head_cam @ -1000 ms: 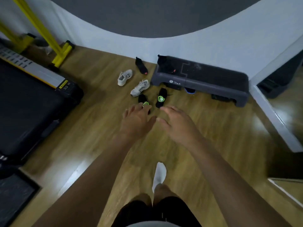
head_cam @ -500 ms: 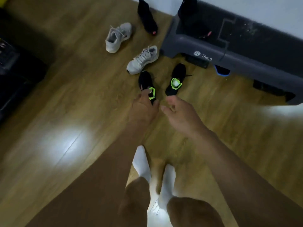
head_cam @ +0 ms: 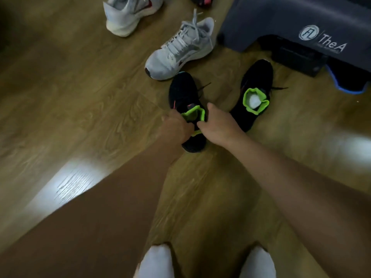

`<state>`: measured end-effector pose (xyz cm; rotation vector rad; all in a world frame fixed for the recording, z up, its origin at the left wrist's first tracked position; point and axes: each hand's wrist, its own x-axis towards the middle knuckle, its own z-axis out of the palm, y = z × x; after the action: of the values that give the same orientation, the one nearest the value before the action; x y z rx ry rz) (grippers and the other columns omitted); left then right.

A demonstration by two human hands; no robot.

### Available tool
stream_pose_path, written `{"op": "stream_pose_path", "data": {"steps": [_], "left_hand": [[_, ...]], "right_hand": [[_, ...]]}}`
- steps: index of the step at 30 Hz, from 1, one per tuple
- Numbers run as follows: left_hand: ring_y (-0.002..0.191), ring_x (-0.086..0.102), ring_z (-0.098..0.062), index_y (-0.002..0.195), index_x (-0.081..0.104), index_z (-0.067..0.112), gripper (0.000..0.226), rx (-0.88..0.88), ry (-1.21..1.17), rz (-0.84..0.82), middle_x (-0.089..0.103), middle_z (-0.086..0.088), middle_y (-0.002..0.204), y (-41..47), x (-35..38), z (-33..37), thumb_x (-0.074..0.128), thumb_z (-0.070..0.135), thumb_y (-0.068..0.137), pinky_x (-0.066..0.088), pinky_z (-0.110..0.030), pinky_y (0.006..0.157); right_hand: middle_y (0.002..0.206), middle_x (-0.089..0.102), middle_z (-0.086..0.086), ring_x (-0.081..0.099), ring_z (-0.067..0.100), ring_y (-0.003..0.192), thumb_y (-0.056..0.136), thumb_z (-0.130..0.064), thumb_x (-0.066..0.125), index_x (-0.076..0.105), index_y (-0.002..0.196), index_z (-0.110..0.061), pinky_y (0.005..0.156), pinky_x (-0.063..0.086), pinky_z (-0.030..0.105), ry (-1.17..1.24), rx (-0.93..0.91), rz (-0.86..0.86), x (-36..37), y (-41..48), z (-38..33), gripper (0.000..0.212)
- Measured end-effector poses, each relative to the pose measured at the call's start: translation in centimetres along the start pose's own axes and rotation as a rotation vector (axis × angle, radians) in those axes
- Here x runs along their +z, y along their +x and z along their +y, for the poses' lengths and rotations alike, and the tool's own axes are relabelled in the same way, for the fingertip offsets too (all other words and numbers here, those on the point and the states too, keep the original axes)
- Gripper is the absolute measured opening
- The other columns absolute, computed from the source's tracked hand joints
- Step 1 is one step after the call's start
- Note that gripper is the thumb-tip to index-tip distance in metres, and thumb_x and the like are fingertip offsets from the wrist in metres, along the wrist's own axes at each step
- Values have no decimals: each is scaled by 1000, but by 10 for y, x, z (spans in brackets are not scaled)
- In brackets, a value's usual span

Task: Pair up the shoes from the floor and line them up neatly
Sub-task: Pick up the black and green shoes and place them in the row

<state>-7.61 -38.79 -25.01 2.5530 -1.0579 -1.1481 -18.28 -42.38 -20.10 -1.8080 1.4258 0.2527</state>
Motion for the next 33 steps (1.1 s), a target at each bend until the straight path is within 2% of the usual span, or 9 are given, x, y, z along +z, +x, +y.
{"op": "stream_pose_path", "data": {"steps": [7, 10, 14, 17, 20, 22, 25, 29, 33], "left_hand": [[99, 63, -39, 152, -1, 6, 79, 30, -14, -75, 52, -23, 122, 38, -3, 1, 50, 10, 92, 57, -42, 73], [101, 60, -37, 149, 14, -1, 70, 255, 186, 34, 56, -25, 121, 40, -16, -17, 51, 11, 91, 45, -31, 70], [55, 62, -23, 142, 26, 1, 53, 219, 184, -174, 61, -26, 102, 24, -36, -33, 46, 2, 92, 46, -24, 39], [61, 68, -25, 127, 39, 3, 37, 108, 218, -300, 62, -18, 85, 21, -45, -26, 48, 10, 92, 58, -31, 52], [101, 59, -32, 129, 40, 6, 49, 201, 415, -182, 58, -20, 116, 20, -49, -1, 57, 24, 86, 53, -41, 81], [123, 43, -38, 137, 32, 6, 61, 365, 444, 88, 45, -21, 135, 14, -44, 24, 57, 22, 84, 41, -48, 97], [125, 40, -40, 135, 39, 6, 54, 640, 372, 303, 46, -21, 133, 3, -33, 80, 51, 17, 84, 35, -51, 102], [90, 54, -28, 96, 53, 3, 16, 675, 59, 134, 60, -20, 107, 14, -8, 134, 47, 16, 90, 43, -37, 73], [83, 62, -27, 104, 56, 5, 19, 422, -51, -138, 61, -15, 103, 31, 29, 151, 53, 20, 92, 56, -35, 67]], "right_hand": [[117, 59, 12, 61, 29, 100, 90, -16, 55, 48, 127, -10, 73, 50, 33, 6, 46, 8, 18, 44, 7, 38], [91, 68, 13, 70, 23, 71, 89, -16, 60, 58, 98, -8, 65, 61, 35, 54, 18, -75, 26, 45, 2, 12], [78, 71, 14, 72, 23, 66, 90, -23, 62, 62, 95, -4, 64, 61, 38, 55, 2, -182, 45, 36, -10, 20], [82, 71, 16, 72, 26, 70, 94, -25, 56, 61, 94, -2, 66, 61, 40, 84, 12, -173, 47, 29, -8, 24], [86, 70, 18, 71, 29, 75, 93, -38, 57, 62, 97, -1, 67, 61, 43, 107, 19, -169, 33, 27, 3, 38], [86, 71, 17, 71, 30, 74, 88, -43, 62, 65, 92, 0, 68, 60, 41, 31, -26, -123, 14, 29, 9, 43], [99, 68, 10, 64, 25, 85, 86, -34, 64, 63, 93, -10, 69, 49, 32, -165, -96, 72, -23, 35, 26, 25], [99, 60, 5, 59, 25, 93, 85, -18, 60, 60, 99, -15, 73, 49, 36, -191, -79, 549, -66, 46, 63, 13], [130, 49, 11, 51, 31, 115, 80, -11, 66, 42, 135, -18, 93, 49, 42, -65, 138, 516, -86, 66, 111, 60]]}}
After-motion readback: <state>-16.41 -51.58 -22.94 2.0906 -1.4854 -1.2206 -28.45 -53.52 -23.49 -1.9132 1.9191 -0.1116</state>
